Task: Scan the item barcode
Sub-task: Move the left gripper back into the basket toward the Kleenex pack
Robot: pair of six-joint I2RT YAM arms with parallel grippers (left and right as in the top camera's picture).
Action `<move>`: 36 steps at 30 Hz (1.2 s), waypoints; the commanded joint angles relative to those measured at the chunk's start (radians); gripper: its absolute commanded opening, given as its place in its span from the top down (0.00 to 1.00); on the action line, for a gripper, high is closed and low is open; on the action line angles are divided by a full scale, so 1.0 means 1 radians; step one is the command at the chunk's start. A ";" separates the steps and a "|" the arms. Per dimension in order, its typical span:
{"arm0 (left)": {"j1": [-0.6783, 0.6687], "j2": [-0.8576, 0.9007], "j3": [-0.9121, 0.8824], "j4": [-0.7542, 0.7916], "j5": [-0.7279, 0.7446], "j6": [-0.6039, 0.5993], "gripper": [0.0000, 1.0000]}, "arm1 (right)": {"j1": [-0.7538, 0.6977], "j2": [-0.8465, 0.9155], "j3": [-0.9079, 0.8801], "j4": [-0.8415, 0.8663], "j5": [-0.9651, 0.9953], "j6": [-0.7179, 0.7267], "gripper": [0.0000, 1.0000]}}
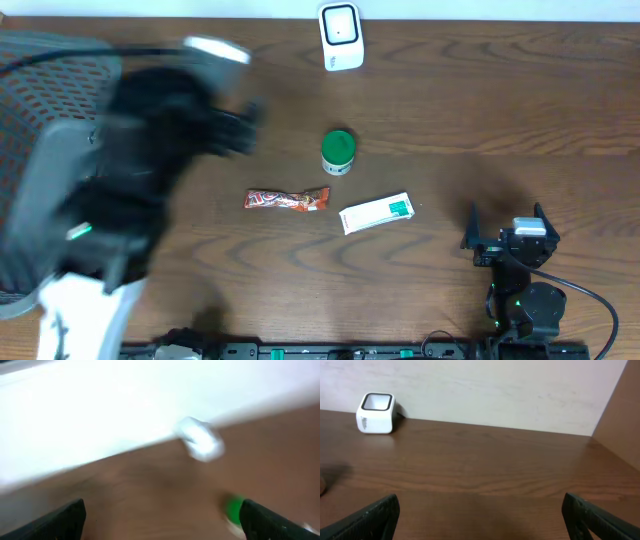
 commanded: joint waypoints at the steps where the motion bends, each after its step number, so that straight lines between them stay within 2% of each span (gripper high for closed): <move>1: 0.327 -0.054 0.006 -0.018 -0.038 -0.401 0.02 | 0.008 -0.001 -0.001 -0.002 0.008 -0.013 0.01; 2: 0.426 -0.054 0.006 -0.036 -0.026 -0.497 0.02 | 0.008 -0.001 -0.001 -0.002 0.008 -0.013 0.01; 4: 0.593 -0.041 0.005 -0.065 0.044 -0.583 0.02 | 0.008 -0.001 -0.001 -0.002 0.009 -0.013 0.01; 6: 0.731 -0.008 0.005 -0.085 0.132 -0.605 0.02 | 0.008 -0.001 -0.001 -0.002 0.008 -0.013 0.01; 10: 0.858 0.082 0.005 -0.113 0.187 -0.604 0.02 | 0.008 -0.001 -0.001 -0.002 0.008 -0.013 0.01; 12: 0.874 0.145 0.004 -0.117 0.201 -0.602 0.02 | 0.008 -0.001 -0.001 -0.002 0.009 -0.013 0.01; 17: 0.875 0.308 0.004 -0.105 0.389 -0.509 0.02 | 0.008 -0.001 -0.001 -0.002 0.008 -0.014 0.01; 25: 0.874 0.563 0.004 -0.117 0.396 -0.376 0.01 | 0.008 -0.001 -0.001 -0.002 0.008 -0.013 0.01; 36: 0.874 0.746 0.004 -0.128 0.396 -0.244 0.02 | 0.008 -0.001 -0.001 -0.002 0.008 -0.013 0.01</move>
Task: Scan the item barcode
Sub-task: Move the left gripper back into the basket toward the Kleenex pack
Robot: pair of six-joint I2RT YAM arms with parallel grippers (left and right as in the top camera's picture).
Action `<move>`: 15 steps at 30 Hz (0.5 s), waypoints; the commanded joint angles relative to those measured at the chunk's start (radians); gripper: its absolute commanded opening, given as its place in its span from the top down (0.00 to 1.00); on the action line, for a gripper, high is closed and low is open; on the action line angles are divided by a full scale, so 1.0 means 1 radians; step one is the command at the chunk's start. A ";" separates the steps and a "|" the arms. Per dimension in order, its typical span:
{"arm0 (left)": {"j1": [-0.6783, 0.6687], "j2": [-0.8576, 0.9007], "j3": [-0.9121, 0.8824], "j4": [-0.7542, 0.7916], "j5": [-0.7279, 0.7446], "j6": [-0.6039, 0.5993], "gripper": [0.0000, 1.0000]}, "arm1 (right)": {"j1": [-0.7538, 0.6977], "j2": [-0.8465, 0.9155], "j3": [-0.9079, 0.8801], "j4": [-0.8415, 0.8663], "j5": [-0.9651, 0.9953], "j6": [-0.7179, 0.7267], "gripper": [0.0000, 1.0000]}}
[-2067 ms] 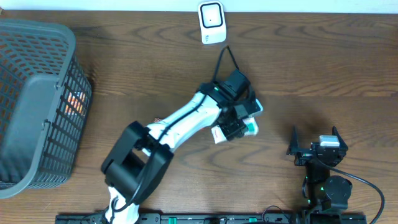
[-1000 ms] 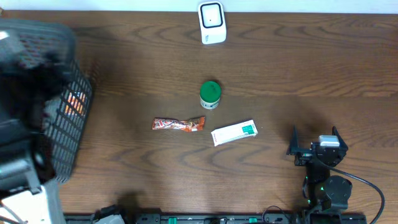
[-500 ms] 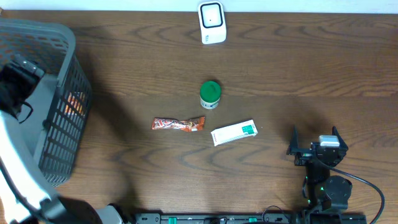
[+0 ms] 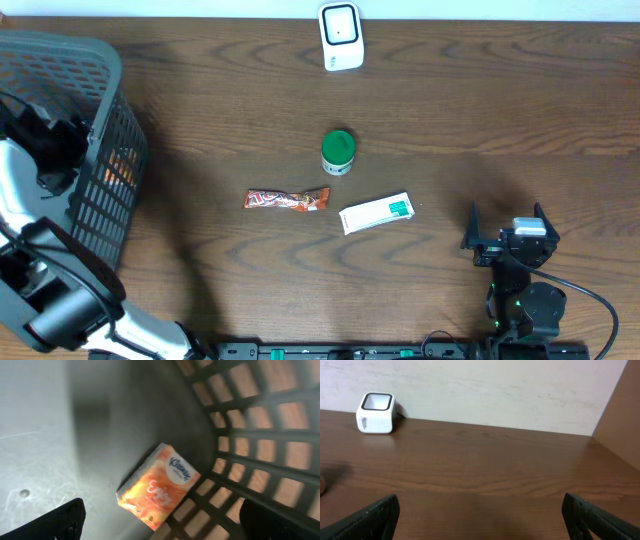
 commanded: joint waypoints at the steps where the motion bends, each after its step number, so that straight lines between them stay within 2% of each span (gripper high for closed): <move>1: 0.002 0.042 0.003 -0.004 0.010 0.080 0.01 | 0.008 -0.001 -0.001 -0.002 0.009 -0.013 0.01; 10: -0.042 0.136 0.003 -0.007 -0.009 0.140 0.01 | 0.008 -0.001 -0.001 -0.002 0.008 -0.013 0.01; 15: -0.079 0.190 0.002 -0.001 -0.079 0.142 0.03 | 0.008 -0.001 -0.001 -0.002 0.009 -0.013 0.01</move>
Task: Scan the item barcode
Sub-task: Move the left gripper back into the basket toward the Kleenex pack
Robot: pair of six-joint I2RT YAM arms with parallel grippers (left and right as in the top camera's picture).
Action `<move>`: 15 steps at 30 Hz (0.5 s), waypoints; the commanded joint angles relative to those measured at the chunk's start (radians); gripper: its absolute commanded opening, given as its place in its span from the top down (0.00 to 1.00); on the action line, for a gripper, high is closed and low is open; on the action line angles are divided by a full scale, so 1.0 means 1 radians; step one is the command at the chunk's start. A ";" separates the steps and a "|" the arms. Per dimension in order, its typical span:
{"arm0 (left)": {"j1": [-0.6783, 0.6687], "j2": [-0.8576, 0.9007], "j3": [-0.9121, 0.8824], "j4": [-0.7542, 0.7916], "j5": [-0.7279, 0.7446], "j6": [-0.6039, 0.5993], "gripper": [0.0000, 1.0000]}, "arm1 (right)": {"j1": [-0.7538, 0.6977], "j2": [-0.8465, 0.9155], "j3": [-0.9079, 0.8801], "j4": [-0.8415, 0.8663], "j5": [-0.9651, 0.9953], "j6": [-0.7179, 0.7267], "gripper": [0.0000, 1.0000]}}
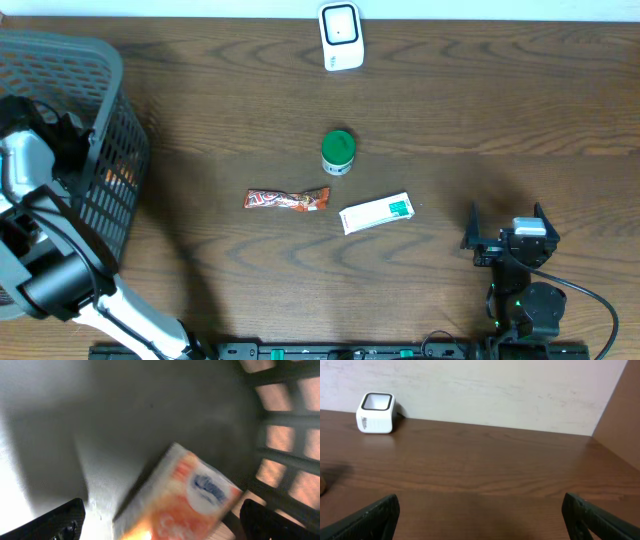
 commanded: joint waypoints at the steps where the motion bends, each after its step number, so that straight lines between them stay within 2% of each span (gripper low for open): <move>1: -0.029 0.039 0.002 -0.006 -0.071 0.028 0.14 | 0.008 -0.001 -0.001 -0.002 0.008 -0.013 0.01; 5: -0.030 0.043 0.002 -0.010 -0.120 0.028 0.63 | 0.008 -0.001 -0.001 -0.002 0.008 -0.013 0.01; 6: -0.026 0.042 0.002 -0.011 -0.134 0.028 0.71 | 0.008 -0.001 -0.001 -0.002 0.008 -0.013 0.01; 10: 0.005 0.037 0.002 -0.030 -0.203 0.016 0.79 | 0.008 -0.001 -0.001 -0.002 0.008 -0.013 0.01; 15: 0.082 0.014 0.002 -0.059 -0.256 -0.102 0.79 | 0.008 -0.001 -0.001 -0.002 0.008 -0.013 0.01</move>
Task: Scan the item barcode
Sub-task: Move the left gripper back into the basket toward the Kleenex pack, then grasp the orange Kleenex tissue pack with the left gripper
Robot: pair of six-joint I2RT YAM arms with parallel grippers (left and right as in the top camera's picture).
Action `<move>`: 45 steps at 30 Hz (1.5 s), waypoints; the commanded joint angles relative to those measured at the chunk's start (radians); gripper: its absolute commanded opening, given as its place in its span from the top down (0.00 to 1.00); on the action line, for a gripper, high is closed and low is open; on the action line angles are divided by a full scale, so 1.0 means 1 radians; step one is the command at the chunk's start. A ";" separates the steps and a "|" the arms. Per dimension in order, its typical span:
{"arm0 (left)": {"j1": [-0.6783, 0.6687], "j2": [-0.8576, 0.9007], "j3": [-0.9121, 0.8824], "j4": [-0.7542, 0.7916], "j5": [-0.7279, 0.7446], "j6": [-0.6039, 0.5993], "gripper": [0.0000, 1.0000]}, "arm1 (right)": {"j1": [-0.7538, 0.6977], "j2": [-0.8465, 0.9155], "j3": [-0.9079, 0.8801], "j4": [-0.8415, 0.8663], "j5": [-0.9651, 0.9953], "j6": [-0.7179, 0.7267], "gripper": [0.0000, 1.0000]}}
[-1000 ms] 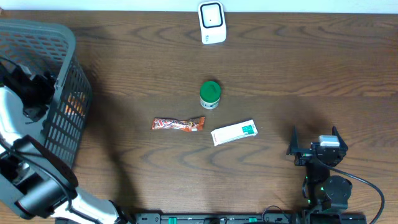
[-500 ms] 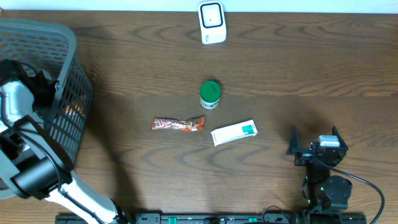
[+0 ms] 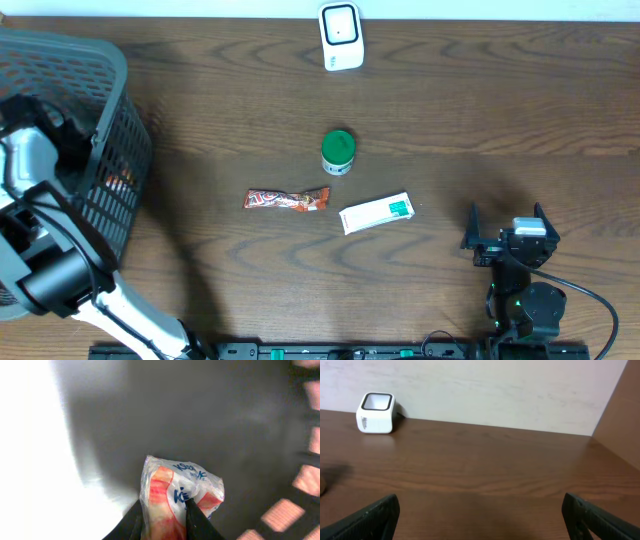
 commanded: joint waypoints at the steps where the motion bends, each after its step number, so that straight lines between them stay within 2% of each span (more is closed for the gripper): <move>1: 0.094 -0.004 -0.010 -0.036 -0.161 -0.135 0.79 | 0.008 -0.001 -0.001 -0.002 0.008 -0.013 0.01; 2: 0.116 -0.010 -0.010 -0.046 -0.166 -0.172 0.78 | 0.008 -0.001 -0.001 -0.002 0.009 -0.013 0.01; 5: 0.178 -0.015 -0.010 -0.075 -0.164 -0.257 0.63 | 0.008 -0.001 -0.001 -0.002 0.008 -0.013 0.01; 7: 0.212 -0.015 -0.011 -0.085 -0.156 -0.284 0.39 | 0.008 -0.001 -0.001 -0.002 0.008 -0.013 0.01; 9: 0.235 -0.015 -0.011 -0.095 -0.135 -0.284 0.21 | 0.008 -0.001 -0.001 -0.002 0.008 -0.013 0.01; 11: 0.244 -0.015 -0.011 -0.105 -0.122 -0.285 0.13 | 0.008 -0.001 -0.001 -0.002 0.008 -0.014 0.01; 22: 0.244 -0.039 -0.011 -0.111 -0.052 -0.276 0.10 | 0.008 -0.001 -0.001 -0.002 0.008 -0.013 0.01; 32: 0.240 -0.217 -0.011 -0.104 -0.054 -0.287 0.10 | 0.008 -0.001 -0.001 -0.002 0.009 -0.013 0.01; 37: 0.192 -0.223 -0.026 -0.120 -0.054 -0.169 0.09 | 0.008 -0.001 -0.001 -0.002 0.008 -0.013 0.01; 45: 0.071 -0.193 -0.113 -0.079 -0.223 -0.141 0.09 | 0.008 -0.001 -0.001 -0.002 0.009 -0.014 0.01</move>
